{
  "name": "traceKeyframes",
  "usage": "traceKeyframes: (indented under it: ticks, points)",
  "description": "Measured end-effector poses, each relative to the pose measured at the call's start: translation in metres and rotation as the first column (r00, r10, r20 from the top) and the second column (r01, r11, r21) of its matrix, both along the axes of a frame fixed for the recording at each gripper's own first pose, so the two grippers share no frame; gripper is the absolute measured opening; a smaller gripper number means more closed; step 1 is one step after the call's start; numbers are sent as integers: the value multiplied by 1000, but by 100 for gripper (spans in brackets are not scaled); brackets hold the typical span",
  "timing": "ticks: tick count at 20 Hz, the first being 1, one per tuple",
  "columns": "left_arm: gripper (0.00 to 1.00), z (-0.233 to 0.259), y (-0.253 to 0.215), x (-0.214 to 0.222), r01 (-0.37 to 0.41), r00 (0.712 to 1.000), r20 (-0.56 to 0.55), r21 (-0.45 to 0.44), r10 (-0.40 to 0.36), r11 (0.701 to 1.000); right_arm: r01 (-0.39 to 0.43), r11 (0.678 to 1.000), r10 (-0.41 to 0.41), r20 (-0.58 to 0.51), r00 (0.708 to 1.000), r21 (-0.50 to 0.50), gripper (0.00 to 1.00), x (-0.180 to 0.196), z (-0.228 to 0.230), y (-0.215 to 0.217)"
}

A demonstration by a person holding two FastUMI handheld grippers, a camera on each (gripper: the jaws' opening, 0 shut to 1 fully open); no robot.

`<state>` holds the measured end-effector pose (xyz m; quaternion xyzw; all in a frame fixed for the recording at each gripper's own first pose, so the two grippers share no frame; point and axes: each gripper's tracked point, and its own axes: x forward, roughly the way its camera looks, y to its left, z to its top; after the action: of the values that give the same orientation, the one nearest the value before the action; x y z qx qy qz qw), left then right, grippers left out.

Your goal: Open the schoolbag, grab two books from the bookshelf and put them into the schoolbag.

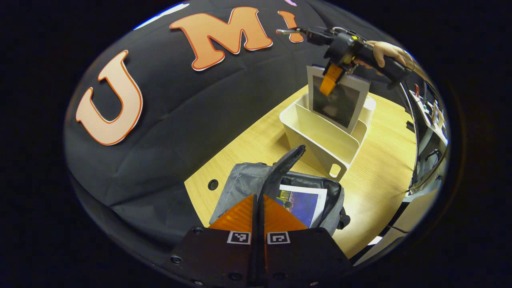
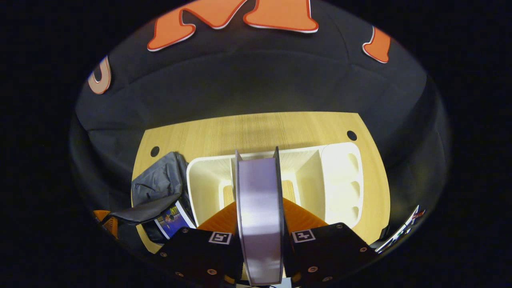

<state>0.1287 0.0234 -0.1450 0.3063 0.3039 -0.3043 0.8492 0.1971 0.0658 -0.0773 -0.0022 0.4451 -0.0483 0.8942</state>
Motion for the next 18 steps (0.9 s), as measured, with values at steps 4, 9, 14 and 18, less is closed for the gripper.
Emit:
traceKeyframes:
  ticks: [4, 9, 14, 18]
  points:
    - [1, 5, 4, 5, 12, 1000, 5, -20, -12, 1000, 23, 999, -20, 108, 994, -27, 40, -16, 60, -1]
    - [1, 11, 4, 5, 68, 998, 15, -28, -68, 997, 28, 998, -39, 246, 968, 49, 40, -51, 123, 18]
    - [1, 15, 8, 5, 117, 993, 16, -32, -116, 993, 26, 977, -91, 302, 949, 213, 40, -96, 133, 50]
    - [1, 18, 14, 7, 161, 986, 37, -19, -160, 987, 24, 923, -149, 299, 943, 385, 39, -129, 116, 80]
